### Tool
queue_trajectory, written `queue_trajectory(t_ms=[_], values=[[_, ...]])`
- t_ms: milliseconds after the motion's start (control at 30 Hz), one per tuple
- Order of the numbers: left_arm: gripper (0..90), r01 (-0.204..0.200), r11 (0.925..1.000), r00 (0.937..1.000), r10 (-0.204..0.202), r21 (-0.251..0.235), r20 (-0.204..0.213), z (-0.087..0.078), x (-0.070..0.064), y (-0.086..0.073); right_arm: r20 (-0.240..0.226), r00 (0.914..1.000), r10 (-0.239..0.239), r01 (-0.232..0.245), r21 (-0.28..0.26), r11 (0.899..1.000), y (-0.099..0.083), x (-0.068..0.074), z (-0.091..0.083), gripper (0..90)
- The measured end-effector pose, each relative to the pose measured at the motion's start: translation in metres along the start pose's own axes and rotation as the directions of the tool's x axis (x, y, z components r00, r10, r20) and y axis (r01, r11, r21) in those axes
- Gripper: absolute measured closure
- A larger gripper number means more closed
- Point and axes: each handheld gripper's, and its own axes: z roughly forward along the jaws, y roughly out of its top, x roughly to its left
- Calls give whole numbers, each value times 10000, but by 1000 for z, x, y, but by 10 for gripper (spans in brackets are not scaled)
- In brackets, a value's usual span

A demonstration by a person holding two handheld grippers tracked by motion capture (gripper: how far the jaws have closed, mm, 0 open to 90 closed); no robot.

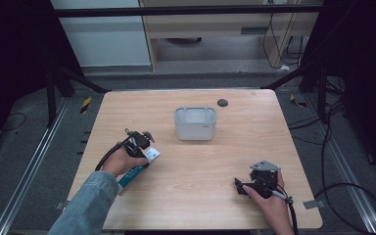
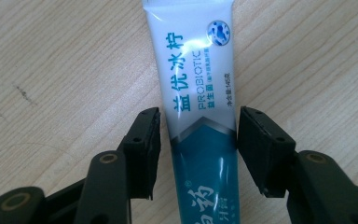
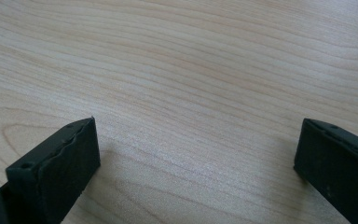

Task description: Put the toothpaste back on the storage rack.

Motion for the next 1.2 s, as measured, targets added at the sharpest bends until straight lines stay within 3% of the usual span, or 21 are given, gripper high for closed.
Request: queue_trajectory(t_ms=[33, 800, 1200], values=[[497, -47, 10000, 10000, 47, 45, 39, 0, 0, 0, 49, 9999, -153, 153, -44, 9999, 0, -1, 1, 4], [534, 188, 9994, 9995, -181, -281, 247, 6, 2, -3, -24, 9998, -179, 179, -28, 9998, 0, 0, 0, 4], [578, 94, 9990, 9998, -85, -440, 206, 7, 1, -5, -48, 9999, -127, 127, -18, 9999, 0, 0, 0, 4]])
